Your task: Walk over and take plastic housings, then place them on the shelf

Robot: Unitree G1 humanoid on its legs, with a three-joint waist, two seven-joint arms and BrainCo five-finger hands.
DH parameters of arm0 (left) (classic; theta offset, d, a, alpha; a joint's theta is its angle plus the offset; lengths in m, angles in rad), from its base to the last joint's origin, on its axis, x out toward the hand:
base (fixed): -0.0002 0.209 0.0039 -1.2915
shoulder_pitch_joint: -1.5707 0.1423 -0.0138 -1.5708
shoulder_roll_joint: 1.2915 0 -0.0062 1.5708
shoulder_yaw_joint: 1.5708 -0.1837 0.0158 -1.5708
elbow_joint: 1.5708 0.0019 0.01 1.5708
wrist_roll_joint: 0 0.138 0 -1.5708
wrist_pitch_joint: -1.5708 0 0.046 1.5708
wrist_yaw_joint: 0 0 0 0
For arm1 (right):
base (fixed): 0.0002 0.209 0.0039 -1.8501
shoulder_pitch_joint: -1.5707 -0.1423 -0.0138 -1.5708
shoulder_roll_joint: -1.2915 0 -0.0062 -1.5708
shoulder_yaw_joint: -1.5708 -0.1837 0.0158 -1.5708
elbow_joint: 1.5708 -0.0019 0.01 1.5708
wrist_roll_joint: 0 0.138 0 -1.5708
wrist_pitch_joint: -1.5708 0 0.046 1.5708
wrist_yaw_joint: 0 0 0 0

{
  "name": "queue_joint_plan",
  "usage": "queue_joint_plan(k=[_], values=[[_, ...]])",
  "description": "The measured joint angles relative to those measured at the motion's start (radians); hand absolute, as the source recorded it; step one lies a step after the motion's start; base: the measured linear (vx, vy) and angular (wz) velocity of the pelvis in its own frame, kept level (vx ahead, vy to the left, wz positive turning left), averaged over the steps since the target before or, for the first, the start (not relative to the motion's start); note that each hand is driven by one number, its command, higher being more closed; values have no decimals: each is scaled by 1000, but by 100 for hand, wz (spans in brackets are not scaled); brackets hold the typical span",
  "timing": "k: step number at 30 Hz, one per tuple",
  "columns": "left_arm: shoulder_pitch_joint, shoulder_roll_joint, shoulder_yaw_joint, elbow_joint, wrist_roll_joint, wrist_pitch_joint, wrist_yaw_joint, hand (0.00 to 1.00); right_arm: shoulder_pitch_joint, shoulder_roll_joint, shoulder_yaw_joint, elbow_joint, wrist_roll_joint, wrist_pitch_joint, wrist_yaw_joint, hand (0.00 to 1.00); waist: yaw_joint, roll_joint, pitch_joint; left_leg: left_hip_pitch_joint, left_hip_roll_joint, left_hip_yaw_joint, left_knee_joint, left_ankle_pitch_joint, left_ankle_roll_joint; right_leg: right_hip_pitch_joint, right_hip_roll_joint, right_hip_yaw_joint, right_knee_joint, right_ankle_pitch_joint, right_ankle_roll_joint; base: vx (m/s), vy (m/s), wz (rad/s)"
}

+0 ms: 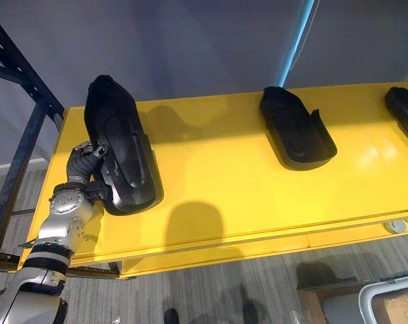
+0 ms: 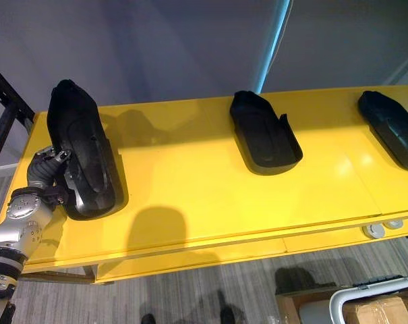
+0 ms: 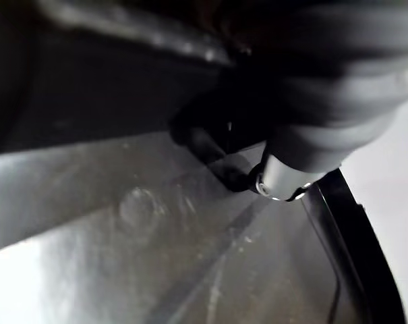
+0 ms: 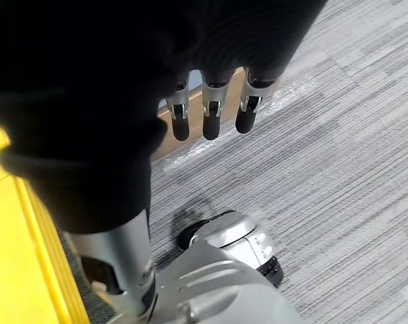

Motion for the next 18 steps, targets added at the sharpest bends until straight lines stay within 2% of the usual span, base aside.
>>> queue_joint_plan(k=[1, 2, 5, 13, 15, 18], values=[[-1, 1, 0, 0, 4, 0, -2, 100, -3, -2, 1, 0, 2, 0, 1, 0, 1, 4, 6, -2, -2, 1, 0, 1, 2, -4, -2, 3, 0, 3, 1, -57, 26, -17], [-5, 7, -1, 0, 8, 3, -6, 0, -4, -8, 3, -1, 2, 0, 1, 0, -1, 8, 12, -2, -4, 1, 0, 3, 4, -4, -3, 4, 0, 5, 1, -67, 25, -6], [-7, 19, -18, 6, 41, 5, -27, 0, -5, -21, 27, -2, 3, 0, 2, 0, -2, 14, 17, -2, -4, 4, 0, 4, 5, -6, -3, 6, 0, 8, 2, -36, 14, -1], [-12, 34, -26, 9, 40, 17, -23, 0, -8, -23, 27, -1, 3, 4, 1, 0, -5, 18, 21, 10, -6, 23, -4, 4, 6, -5, -3, 26, -7, 14, 5, 1, 22, -6], [-14, 22, -26, 21, 38, 25, -20, 0, -10, -23, 25, 1, 3, 13, 1, 0, -12, 19, 21, 31, -6, 24, -8, 4, 6, 18, -3, 27, -19, 17, 4, 0, 0, 0], [-40, -41, -16, 48, 25, 27, 13, 0, -15, -23, 16, 8, 3, 21, 1, 0, -13, 20, 22, 48, -7, 24, -9, 4, 6, 35, -3, 27, -21, 18, 4, 0, 0, 0]])
